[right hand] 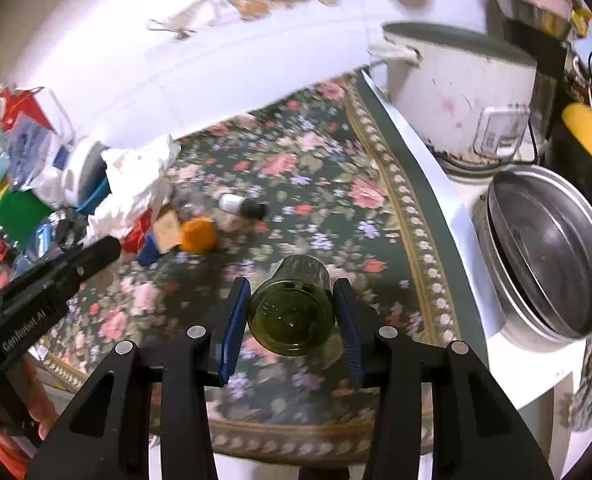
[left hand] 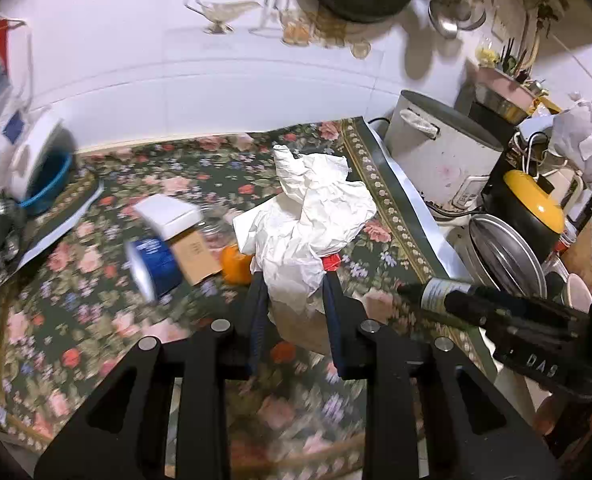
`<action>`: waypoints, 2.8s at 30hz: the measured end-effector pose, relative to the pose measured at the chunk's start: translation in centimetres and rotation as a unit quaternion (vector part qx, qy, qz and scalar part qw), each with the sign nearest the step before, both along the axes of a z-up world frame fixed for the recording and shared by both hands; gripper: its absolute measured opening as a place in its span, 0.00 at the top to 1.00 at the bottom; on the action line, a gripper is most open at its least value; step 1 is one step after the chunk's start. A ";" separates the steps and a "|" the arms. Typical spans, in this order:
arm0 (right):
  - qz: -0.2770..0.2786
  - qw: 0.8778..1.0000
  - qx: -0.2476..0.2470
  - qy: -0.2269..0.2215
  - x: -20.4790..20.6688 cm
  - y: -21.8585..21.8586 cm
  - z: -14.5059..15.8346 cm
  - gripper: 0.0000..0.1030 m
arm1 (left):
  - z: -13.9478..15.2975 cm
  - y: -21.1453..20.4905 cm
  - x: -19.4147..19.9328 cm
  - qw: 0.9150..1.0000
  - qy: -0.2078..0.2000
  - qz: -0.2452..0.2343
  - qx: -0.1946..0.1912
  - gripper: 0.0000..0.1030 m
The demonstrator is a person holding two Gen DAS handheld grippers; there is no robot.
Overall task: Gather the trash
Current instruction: 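Carry the tissue and green bottle down over the white bucket, then open both tools to drop the tissue and bottle into the bucket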
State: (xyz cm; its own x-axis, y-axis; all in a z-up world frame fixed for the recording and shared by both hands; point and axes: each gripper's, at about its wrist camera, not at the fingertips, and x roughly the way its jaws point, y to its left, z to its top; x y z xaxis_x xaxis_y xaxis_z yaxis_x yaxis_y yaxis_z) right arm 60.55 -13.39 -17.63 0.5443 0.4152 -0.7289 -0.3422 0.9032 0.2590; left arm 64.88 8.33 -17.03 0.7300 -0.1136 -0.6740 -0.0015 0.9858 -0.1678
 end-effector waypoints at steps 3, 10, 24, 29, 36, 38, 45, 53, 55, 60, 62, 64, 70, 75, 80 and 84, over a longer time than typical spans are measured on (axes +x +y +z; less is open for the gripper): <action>0.001 1.000 0.003 -0.018 -2.7 1.4 1.2 0.62 | 0.4 2.0 -3.4 1.000 -0.007 0.001 -0.003 0.74; -0.013 0.998 0.011 -0.058 -11.7 5.4 2.7 0.62 | 0.7 6.0 -12.6 1.000 -0.015 -0.011 0.004 0.74; -0.024 0.998 0.010 -0.064 -24.6 9.2 2.4 0.62 | -1.8 9.1 -27.6 0.999 0.016 -0.034 0.023 0.74; -0.004 0.999 0.003 -0.047 -25.9 9.2 1.1 0.62 | -4.4 8.7 -29.6 0.999 0.042 -0.029 0.010 0.74; 0.036 0.999 -0.009 -0.002 -25.6 8.4 -4.7 0.62 | -12.2 6.7 -29.9 0.994 0.108 0.004 -0.010 0.74; 0.050 0.999 -0.017 0.012 -25.1 8.1 -7.2 0.62 | -15.1 5.9 -30.0 0.992 0.127 0.015 -0.018 0.74; 0.083 0.993 -0.046 0.069 -24.0 7.0 -17.3 0.62 | -27.5 3.4 -30.3 0.978 0.197 0.050 -0.054 0.74; 0.092 0.986 -0.056 0.127 -22.4 6.8 -30.0 0.62 | -41.9 2.2 -29.3 0.961 0.263 0.051 -0.068 0.74; 0.094 0.984 -0.058 0.136 -22.0 7.1 -33.0 0.62 | -44.8 2.0 -28.8 0.958 0.273 0.052 -0.069 0.74; 0.099 0.982 -0.058 0.149 -21.0 7.9 -37.7 0.61 | -50.6 2.2 -27.4 0.955 0.282 0.049 -0.072 0.73; 0.107 0.982 -0.054 0.149 -20.7 8.3 -38.4 0.61 | -51.5 1.9 -26.7 0.957 0.276 0.046 -0.079 0.72; 0.123 0.980 -0.042 0.150 -20.3 8.7 -39.1 0.60 | -52.0 2.0 -26.1 0.958 0.271 0.040 -0.090 0.66; 0.120 0.979 -0.046 0.155 -19.5 8.5 -40.4 0.48 | -53.6 2.4 -25.3 0.956 0.276 0.046 -0.093 0.53; 0.105 0.978 -0.071 0.165 -19.4 7.9 -40.5 0.48 | -52.7 2.7 -26.2 0.953 0.287 0.053 -0.076 0.53; 0.094 0.977 -0.081 0.173 -19.9 6.7 -38.0 0.48 | -48.1 3.4 -27.4 0.958 0.273 0.059 -0.073 0.53; 0.087 0.978 -0.084 0.169 -20.7 6.3 -34.0 0.48 | -42.2 4.0 -27.9 0.963 0.252 0.060 -0.067 0.53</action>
